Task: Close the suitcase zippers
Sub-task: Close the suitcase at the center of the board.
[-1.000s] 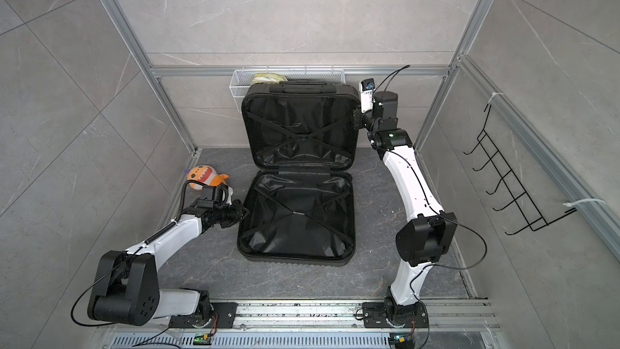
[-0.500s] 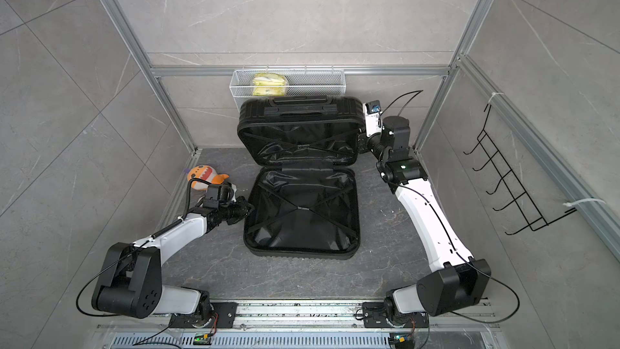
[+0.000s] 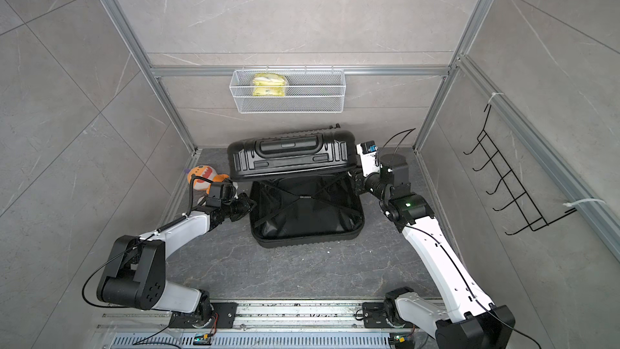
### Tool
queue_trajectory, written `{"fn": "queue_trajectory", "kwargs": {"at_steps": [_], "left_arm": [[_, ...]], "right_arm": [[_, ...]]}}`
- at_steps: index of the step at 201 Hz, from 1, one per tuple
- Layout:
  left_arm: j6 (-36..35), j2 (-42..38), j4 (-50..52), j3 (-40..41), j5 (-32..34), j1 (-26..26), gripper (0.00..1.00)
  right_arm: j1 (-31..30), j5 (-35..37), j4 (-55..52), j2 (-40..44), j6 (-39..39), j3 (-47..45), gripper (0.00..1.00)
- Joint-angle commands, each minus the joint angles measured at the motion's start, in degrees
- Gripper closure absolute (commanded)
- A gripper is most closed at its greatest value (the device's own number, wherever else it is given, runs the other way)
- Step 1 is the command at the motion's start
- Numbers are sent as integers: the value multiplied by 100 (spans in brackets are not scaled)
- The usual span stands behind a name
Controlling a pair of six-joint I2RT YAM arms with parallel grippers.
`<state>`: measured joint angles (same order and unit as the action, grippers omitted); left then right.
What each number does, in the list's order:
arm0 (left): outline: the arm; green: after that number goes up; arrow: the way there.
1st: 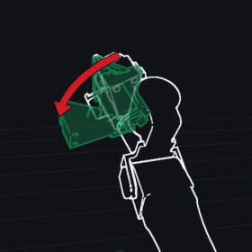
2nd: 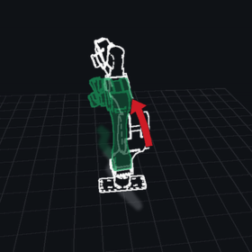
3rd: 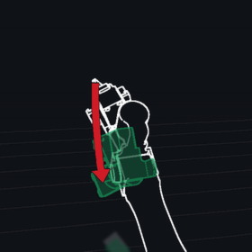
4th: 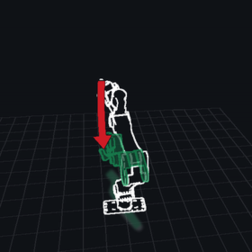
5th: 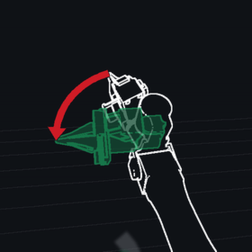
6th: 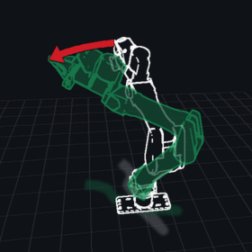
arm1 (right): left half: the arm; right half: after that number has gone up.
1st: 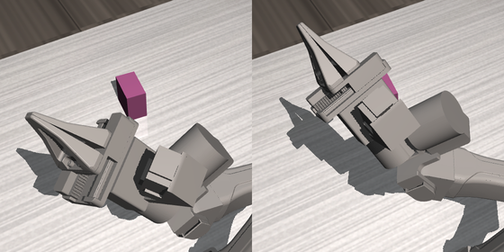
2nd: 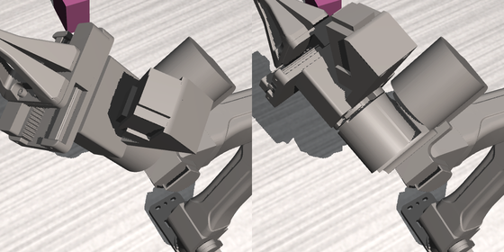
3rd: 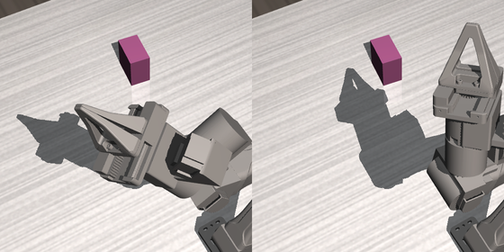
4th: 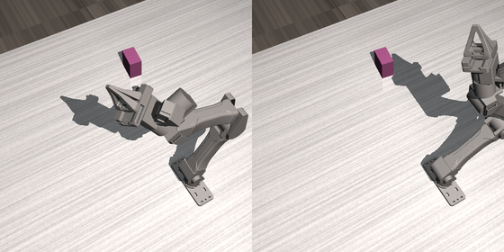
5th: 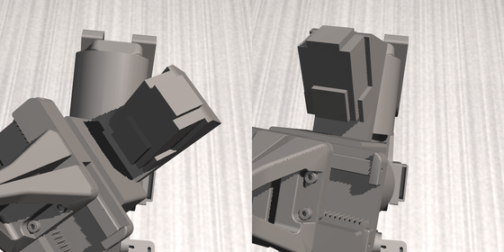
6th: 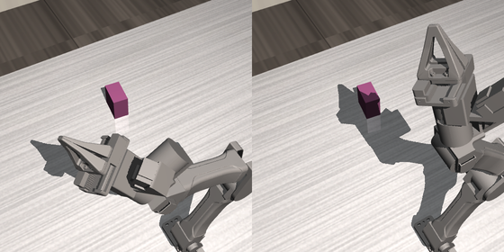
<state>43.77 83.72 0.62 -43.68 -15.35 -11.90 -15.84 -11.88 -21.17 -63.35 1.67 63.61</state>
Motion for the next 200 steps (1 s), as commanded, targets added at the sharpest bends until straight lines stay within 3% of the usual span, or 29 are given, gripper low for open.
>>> {"fn": "queue_trajectory", "kwargs": {"at_steps": [1, 50, 88, 133, 172, 200], "left_arm": [[374, -58, 264, -229, 140, 56, 85], [-381, -410, 1371, -594, 653, 56, 83], [-818, -784, 1973, -813, 983, 61, 67], [-1233, -1090, 2787, -1317, 1173, 56, 47], [-1352, -1583, 3639, -1593, 1952, 64, 40], [-1208, -1612, 3801, -1375, 2204, 182, 40]], "right_arm": [[-62, -90, -72, 344, 359, -339, 56], [-52, 505, -249, 649, 542, -770, 52], [-57, 746, -492, 702, 618, -828, 47], [-52, 1697, -590, 745, 851, -806, 45], [187, 1580, -997, -34, 785, -172, 43], [885, 1157, -1105, -732, 829, 400, 43]]}}
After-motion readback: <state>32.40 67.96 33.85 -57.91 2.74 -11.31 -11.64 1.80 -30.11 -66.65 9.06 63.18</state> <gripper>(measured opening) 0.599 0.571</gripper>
